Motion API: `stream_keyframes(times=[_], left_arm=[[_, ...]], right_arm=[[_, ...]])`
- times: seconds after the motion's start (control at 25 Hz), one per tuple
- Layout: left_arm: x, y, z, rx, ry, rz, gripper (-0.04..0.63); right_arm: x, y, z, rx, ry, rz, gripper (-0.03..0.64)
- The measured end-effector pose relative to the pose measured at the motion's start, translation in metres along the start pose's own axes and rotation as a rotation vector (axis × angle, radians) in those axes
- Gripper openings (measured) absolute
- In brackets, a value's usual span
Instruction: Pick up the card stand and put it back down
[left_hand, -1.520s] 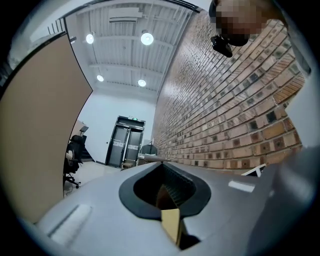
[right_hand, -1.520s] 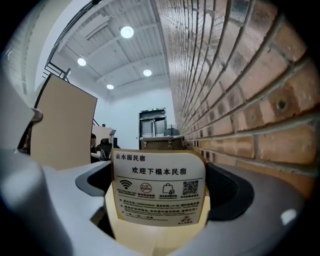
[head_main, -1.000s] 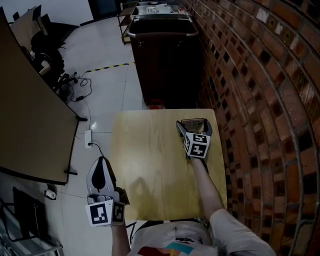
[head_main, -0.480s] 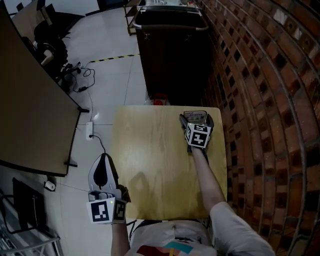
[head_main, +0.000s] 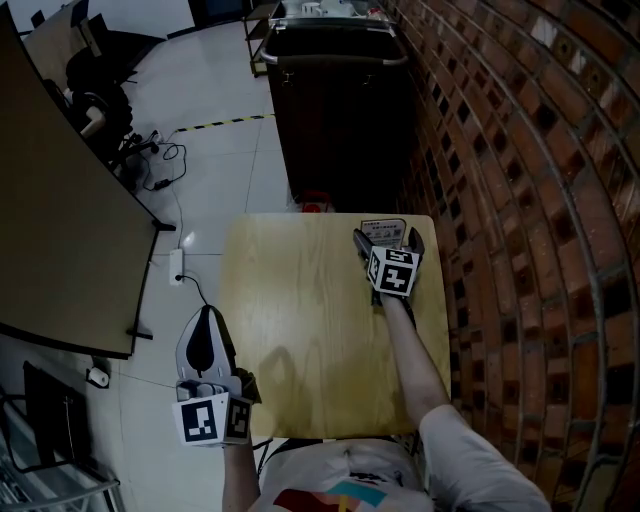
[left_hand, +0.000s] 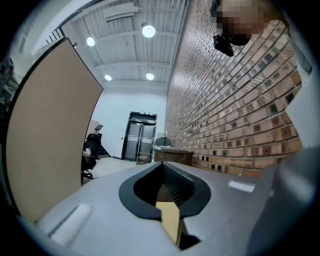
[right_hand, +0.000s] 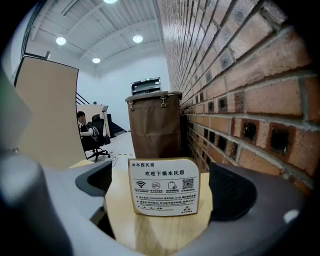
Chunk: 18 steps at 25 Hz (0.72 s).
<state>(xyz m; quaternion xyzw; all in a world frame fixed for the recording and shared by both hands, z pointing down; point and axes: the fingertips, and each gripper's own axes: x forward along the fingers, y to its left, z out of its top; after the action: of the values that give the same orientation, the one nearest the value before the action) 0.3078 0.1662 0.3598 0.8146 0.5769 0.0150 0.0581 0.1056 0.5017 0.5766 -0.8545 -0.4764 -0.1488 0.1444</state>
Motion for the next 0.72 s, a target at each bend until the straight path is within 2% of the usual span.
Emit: stream_keyframes(times=[0.12, 0.24, 0.36, 0.4, 0.6, 0.72], left_arm=[[-0.003, -0.005, 0.002, -0.008, -0.009, -0.016, 0.005], [-0.004, -0.012, 0.006, -0.013, -0.022, -0.039, 0.005], [-0.008, -0.019, 0.013, -0.015, -0.040, -0.062, 0.005], [-0.009, -0.020, 0.015, -0.016, -0.045, -0.069, 0.005], [-0.017, -0.034, 0.022, -0.022, -0.065, -0.117, 0.005], [-0.022, -0.044, 0.027, -0.019, -0.074, -0.148, 0.005]], right_arm=[[-0.010, 0.013, 0.004, 0.026, -0.013, 0.059, 0.562], [-0.034, 0.019, 0.028, 0.020, -0.100, 0.065, 0.368], [-0.073, 0.013, 0.067, 0.049, -0.257, 0.020, 0.162], [-0.088, 0.012, 0.081, 0.059, -0.310, 0.015, 0.116], [-0.190, 0.026, 0.144, 0.082, -0.558, 0.083, 0.002], [-0.255, 0.046, 0.157, 0.108, -0.642, 0.186, 0.002]])
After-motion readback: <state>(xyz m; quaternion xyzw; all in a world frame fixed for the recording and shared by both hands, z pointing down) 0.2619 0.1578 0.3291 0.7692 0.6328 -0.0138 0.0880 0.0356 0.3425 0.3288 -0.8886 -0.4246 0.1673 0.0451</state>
